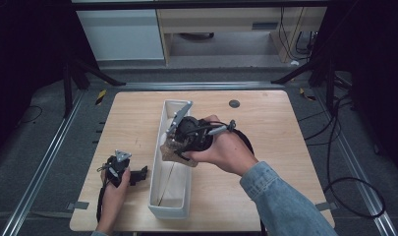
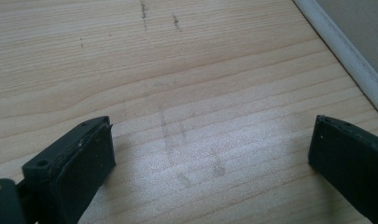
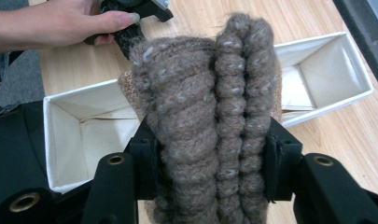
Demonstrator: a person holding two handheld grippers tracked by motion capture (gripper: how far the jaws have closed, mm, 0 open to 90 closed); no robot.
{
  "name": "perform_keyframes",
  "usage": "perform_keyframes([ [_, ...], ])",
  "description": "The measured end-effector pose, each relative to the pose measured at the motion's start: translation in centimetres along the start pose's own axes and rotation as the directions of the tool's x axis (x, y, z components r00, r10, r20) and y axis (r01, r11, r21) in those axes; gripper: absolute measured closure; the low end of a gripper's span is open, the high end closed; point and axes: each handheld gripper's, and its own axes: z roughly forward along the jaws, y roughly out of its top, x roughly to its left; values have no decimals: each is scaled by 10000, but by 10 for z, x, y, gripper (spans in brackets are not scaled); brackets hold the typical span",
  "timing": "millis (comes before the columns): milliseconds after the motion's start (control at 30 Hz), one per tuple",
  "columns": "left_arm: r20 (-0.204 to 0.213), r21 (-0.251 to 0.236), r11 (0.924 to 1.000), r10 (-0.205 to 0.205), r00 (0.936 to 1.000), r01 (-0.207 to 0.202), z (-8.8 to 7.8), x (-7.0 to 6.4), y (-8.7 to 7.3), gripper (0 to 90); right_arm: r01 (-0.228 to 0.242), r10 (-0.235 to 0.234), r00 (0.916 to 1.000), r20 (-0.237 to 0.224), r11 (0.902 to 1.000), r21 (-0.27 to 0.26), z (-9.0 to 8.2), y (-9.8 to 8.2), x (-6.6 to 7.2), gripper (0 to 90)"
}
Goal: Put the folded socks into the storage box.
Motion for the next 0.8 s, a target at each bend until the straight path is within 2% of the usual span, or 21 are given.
perform_keyframes([
  [800,12,2,10000,-4,10000,4,0,0,0,0,247,-237,9986,-464,9995,205,11,3,20,499],
])
